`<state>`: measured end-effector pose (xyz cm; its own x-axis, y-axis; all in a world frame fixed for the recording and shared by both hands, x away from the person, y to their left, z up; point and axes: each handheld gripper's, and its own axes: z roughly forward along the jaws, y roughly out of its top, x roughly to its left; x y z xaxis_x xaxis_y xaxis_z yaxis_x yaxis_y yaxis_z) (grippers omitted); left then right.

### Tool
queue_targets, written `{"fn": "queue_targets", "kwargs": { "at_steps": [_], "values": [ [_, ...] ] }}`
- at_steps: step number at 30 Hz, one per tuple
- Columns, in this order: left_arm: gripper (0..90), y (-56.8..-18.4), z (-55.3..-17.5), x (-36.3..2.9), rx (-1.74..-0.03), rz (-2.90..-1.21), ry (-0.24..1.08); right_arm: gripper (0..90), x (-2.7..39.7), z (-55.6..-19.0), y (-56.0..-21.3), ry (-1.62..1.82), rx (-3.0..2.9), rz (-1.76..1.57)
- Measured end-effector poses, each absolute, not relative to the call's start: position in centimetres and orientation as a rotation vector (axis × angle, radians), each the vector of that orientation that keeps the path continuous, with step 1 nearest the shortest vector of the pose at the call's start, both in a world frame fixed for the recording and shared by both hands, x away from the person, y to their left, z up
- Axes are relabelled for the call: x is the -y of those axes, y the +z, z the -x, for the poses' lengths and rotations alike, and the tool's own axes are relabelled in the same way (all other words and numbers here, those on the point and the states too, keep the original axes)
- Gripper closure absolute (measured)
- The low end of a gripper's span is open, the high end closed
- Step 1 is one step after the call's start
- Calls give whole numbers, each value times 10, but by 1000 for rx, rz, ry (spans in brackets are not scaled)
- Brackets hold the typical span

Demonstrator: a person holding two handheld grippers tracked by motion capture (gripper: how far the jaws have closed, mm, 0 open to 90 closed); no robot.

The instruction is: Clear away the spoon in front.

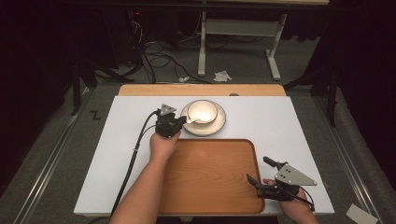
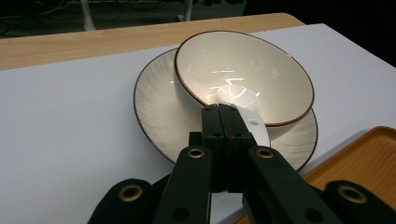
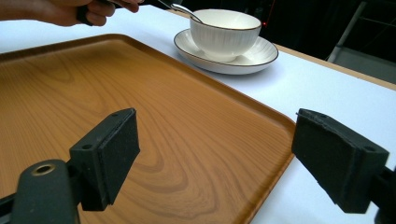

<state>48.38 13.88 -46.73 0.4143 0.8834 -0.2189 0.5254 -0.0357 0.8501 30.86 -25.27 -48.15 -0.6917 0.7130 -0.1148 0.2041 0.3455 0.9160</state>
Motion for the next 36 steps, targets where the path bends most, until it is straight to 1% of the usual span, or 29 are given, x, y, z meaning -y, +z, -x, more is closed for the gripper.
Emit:
{"fn": "queue_targets", "kwargs": {
  "at_steps": [8, 13, 15, 21, 23, 28, 30, 35, 36],
  "values": [
    [895, -471, -481, -137, -1213, -1733, 441, 163, 254, -311, -482, 1327, -2111, -793],
    [827, -472, -473, -130, -1185, -1746, 425, 163, 253, -309, -481, 1327, -2113, -783],
    [813, -472, -471, -127, -1175, -1750, 416, 163, 253, -309, -481, 1331, -2111, -796],
    [701, -472, -466, -126, -1182, -1736, 421, 163, 254, -309, -481, 1328, -2110, -801],
    [645, -471, -463, -129, -1183, -1732, 427, 163, 254, -309, -482, 1324, -2107, -796],
    [573, -468, -453, -138, -1166, -1718, 466, 163, 252, -310, -482, 1325, -2111, -791],
    [526, -467, -448, -140, -1159, -1715, 466, 163, 252, -310, -482, 1315, -2118, -791],
    [467, -463, -437, -140, -1139, -1716, 454, 163, 249, -309, -483, 1311, -2121, -784],
    [440, -461, -435, -141, -1132, -1713, 452, 163, 248, -309, -483, 1308, -2123, -785]
  ]
}}
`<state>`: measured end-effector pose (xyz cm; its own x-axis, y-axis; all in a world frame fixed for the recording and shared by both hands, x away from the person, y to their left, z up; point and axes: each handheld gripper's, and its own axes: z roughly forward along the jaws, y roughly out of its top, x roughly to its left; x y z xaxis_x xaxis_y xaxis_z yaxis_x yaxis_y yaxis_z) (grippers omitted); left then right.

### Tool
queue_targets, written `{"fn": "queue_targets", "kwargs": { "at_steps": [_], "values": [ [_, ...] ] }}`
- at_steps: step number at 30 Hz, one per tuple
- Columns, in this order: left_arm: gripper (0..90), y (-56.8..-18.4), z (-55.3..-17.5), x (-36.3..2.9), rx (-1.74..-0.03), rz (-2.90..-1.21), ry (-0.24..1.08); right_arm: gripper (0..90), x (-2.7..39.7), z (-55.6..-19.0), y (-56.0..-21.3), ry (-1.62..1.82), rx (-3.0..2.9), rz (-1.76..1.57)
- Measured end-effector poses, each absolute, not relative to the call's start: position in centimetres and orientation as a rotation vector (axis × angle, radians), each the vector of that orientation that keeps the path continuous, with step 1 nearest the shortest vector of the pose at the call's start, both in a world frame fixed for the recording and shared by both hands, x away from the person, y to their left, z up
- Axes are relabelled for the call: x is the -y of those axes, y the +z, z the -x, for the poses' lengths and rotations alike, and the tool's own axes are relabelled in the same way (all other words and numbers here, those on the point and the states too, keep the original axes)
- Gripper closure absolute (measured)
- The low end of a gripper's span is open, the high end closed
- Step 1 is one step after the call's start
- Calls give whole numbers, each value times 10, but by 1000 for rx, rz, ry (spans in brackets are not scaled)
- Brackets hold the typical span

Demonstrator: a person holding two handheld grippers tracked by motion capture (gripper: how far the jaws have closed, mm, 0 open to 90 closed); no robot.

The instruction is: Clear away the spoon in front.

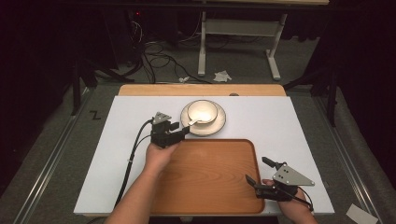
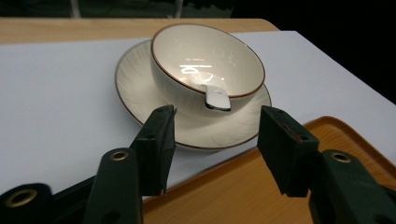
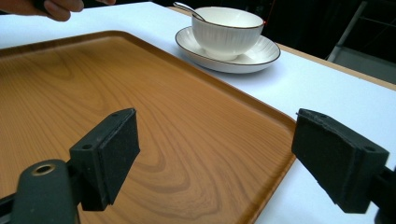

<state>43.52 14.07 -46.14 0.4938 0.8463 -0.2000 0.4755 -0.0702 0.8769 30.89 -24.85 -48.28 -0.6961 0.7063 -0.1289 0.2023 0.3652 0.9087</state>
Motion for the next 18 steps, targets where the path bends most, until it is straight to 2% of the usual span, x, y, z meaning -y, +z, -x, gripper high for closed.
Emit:
{"fn": "queue_targets", "kwargs": {
  "at_steps": [8, 12, 15, 18],
  "values": [
    [403, -459, -429, -139, -1184, -1684, 416, 163, 248, -309, -483, 1301, -2125, -781],
    [403, -461, -430, -136, -1193, -1686, 371, 163, 249, -308, -482, 1308, -2124, -781],
    [408, -463, -433, -135, -1201, -1676, 289, 163, 250, -309, -482, 1312, -2118, -777],
    [402, -465, -436, -132, -1213, -1675, 277, 163, 250, -309, -482, 1318, -2120, -787]
  ]
}}
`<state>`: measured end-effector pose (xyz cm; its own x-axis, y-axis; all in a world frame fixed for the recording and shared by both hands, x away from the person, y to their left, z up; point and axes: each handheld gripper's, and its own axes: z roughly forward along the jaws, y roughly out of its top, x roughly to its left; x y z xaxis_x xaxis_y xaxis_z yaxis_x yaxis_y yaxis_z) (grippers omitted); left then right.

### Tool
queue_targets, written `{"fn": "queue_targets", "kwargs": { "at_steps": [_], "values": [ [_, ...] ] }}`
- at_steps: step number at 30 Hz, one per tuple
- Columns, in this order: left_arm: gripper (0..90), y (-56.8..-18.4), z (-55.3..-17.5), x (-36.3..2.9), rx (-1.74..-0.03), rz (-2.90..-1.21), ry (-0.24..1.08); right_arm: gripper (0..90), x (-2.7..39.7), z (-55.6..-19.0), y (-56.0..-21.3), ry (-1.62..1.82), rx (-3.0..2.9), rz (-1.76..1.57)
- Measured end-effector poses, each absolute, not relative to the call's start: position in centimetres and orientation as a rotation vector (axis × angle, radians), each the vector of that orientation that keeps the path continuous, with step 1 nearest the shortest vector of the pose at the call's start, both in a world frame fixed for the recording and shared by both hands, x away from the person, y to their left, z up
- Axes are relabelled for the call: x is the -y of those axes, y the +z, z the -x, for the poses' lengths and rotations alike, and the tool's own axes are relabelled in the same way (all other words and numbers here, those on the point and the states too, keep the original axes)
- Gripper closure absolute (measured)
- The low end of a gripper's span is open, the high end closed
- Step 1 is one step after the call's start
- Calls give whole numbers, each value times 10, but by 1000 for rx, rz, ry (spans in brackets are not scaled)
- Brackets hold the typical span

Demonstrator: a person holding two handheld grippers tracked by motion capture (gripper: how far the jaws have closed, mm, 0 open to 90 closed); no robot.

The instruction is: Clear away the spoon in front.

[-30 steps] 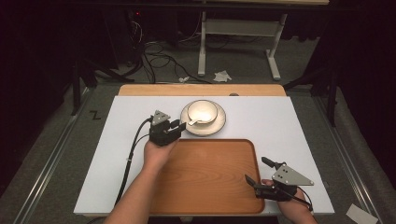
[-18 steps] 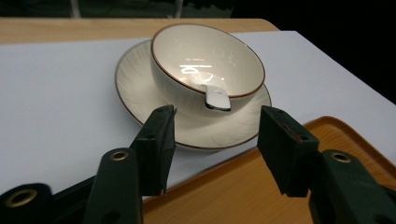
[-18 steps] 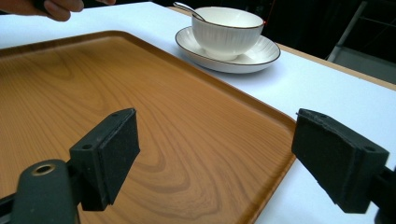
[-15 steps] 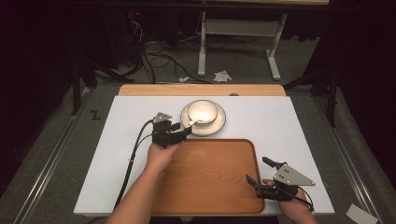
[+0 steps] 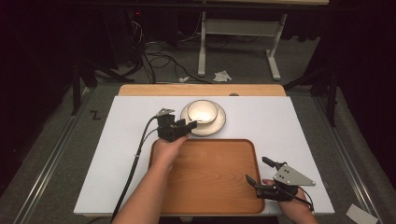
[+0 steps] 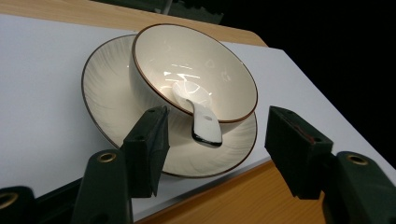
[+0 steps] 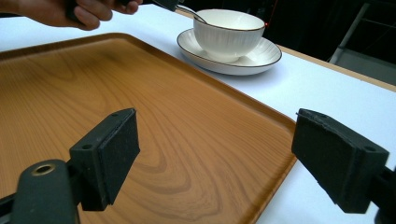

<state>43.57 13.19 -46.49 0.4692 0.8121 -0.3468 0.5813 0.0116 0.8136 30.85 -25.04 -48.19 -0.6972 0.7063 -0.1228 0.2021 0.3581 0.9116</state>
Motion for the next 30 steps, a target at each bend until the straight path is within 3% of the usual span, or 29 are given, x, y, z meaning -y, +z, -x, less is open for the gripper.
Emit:
{"fn": "queue_targets", "kwargs": {
  "at_steps": [4, 17, 25, 30],
  "values": [
    [407, -466, -440, -129, -1238, -1635, 244, 163, 251, -308, -481, 1320, -2118, -782],
    [632, -473, -465, -123, -1296, -1528, 140, 163, 251, -308, -481, 1331, -2116, -780],
    [739, -478, -470, -120, -1326, -1549, 119, 163, 250, -308, -482, 1325, -2127, -780],
    [749, -480, -472, -119, -1325, -1503, 66, 163, 250, -308, -482, 1324, -2128, -771]
  ]
}}
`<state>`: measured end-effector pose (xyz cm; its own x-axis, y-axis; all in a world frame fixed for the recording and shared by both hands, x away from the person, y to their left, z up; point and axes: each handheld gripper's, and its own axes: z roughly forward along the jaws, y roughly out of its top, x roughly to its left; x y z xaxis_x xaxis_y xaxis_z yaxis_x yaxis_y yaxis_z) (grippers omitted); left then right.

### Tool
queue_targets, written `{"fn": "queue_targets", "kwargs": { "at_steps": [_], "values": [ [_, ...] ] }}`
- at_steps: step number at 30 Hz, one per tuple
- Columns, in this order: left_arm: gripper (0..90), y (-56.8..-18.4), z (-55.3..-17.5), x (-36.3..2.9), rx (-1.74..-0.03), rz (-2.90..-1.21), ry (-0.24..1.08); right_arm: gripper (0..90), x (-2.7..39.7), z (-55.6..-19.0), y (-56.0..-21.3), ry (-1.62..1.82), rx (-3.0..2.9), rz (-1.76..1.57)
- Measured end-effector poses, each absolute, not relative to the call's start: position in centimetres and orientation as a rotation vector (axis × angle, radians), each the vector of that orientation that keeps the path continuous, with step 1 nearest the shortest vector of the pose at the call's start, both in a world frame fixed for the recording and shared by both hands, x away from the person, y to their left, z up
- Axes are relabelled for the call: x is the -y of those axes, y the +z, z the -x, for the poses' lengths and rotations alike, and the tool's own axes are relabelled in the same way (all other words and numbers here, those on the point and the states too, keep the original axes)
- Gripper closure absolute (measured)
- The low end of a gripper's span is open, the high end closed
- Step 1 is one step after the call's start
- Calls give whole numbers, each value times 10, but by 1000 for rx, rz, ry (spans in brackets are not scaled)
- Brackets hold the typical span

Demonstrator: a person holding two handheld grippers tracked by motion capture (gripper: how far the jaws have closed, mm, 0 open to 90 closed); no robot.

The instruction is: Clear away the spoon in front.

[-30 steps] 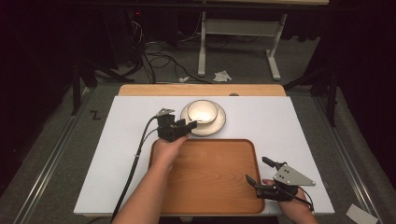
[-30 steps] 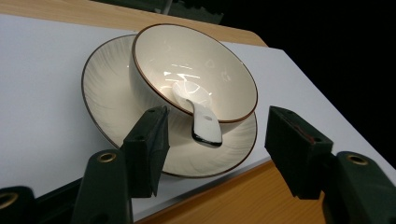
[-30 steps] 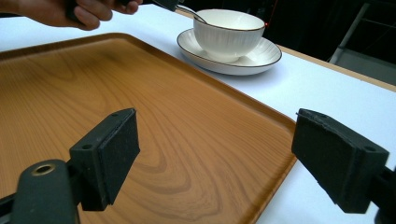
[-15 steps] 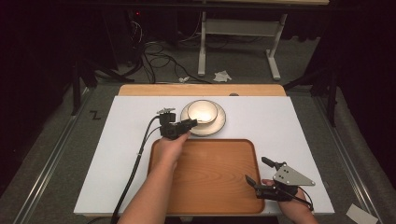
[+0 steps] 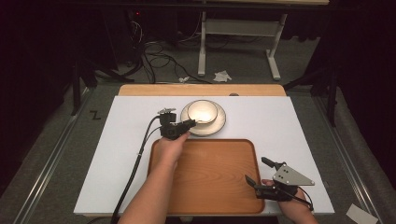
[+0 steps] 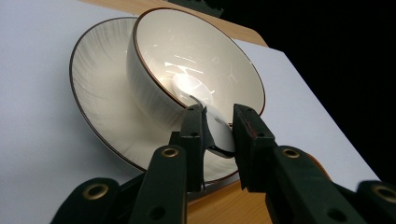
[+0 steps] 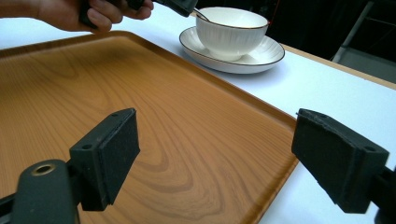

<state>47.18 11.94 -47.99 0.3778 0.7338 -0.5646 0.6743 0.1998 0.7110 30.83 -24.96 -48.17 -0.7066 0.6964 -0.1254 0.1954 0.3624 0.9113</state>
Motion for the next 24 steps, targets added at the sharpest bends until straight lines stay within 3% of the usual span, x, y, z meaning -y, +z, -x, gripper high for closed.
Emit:
{"fn": "queue_targets", "kwargs": {
  "at_steps": [24],
  "values": [
    [804, -478, -471, -117, -1326, -1544, 99, 163, 249, -309, -483, 1326, -2132, -767]
  ]
}}
